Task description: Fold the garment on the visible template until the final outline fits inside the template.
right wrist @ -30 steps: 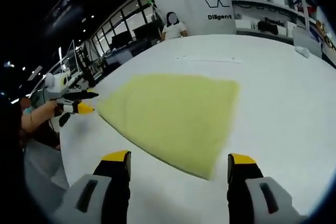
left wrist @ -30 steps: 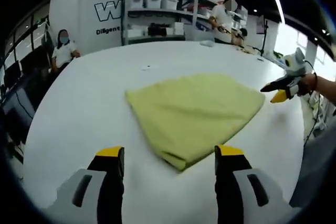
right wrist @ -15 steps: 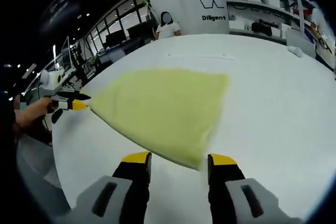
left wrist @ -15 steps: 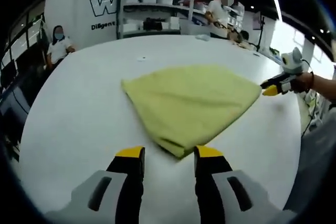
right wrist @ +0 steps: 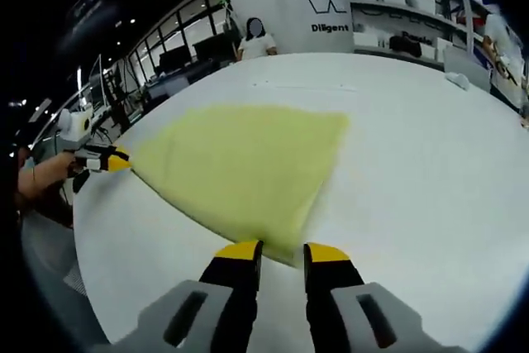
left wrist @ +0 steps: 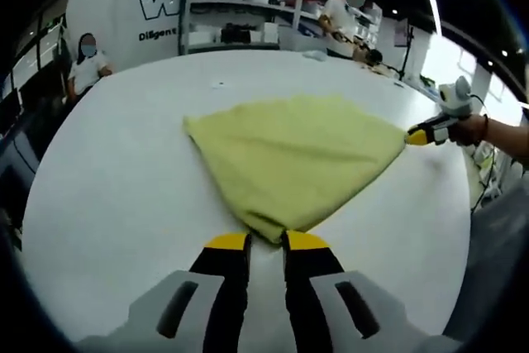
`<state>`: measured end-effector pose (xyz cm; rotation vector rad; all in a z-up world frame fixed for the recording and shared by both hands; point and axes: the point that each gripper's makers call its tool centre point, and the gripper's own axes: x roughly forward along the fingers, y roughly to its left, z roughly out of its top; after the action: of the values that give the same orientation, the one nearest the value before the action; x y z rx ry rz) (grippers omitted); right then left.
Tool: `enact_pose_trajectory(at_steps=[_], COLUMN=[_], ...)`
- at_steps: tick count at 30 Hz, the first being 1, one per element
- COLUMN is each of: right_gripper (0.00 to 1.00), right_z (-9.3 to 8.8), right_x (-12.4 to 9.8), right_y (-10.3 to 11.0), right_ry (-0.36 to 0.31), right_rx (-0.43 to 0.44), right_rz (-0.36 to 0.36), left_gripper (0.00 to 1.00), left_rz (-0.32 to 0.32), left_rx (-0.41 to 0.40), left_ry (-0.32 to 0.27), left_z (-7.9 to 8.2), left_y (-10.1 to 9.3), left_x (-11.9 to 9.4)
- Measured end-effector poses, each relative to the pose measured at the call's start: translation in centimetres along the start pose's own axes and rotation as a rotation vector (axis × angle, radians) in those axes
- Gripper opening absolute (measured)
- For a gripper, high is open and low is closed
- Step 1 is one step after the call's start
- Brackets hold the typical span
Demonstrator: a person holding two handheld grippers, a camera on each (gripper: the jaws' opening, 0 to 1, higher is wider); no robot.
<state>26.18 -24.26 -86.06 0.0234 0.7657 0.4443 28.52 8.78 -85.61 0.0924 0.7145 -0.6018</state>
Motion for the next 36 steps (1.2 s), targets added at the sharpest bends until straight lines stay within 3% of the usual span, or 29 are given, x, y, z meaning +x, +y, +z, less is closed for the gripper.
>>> enact_pose_trajectory(at_steps=[6, 15, 22, 36], right_gripper=[0.12, 0.01, 0.00, 0.00], right_z=[0.0, 0.0, 0.1, -0.2], right_x=[0.0, -0.3, -0.4, -1.1], right_y=[-0.1, -0.3, -0.8, -0.2], right_ry=[0.005, 0.017, 0.018, 0.036], right_rx=[-0.011, -0.055, -0.066, -0.072], right_rz=[-0.002, -0.013, -0.028, -0.019], left_gripper=[0.01, 0.00, 0.00, 0.00], left_rz=[-0.025, -0.036, -0.040, -0.055], left_rx=[-0.003, 0.058, 0.168, 0.231], left_ry=[0.009, 0.015, 0.061, 0.076], left_z=[-0.3, -0.4, -1.1, -1.3], left_y=[-0.4, -0.1, 0.5, 0.1], left_x=[0.3, 0.2, -0.4, -1.4])
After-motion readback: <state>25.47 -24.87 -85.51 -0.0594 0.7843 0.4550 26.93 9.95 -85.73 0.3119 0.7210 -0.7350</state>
